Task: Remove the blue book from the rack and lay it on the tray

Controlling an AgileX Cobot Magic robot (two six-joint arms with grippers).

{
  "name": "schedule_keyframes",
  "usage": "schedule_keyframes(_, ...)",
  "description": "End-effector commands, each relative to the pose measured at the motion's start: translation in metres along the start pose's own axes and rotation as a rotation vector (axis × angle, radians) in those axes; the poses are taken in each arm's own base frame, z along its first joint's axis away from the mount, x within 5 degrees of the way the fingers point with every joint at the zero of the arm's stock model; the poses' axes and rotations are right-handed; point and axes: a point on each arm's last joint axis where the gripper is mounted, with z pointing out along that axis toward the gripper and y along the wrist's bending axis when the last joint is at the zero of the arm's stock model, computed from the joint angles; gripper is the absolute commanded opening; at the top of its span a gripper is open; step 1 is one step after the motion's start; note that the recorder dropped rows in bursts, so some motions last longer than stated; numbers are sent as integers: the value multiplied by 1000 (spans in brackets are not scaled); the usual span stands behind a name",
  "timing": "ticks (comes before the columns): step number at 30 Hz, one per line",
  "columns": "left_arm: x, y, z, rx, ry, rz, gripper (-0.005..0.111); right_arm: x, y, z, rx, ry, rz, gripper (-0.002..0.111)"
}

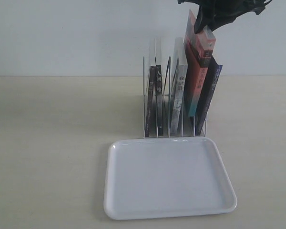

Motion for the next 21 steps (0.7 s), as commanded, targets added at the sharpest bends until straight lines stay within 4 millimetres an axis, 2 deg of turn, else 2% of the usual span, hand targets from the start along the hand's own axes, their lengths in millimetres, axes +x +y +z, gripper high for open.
schedule_keyframes(1,-3,0,-1,-1,-22,-6,5,-5,2,-22,3,-56,-15,1)
schedule_keyframes(21,-3,0,-1,-1,-22,-6,5,-5,2,-22,-2,-62,-12,1)
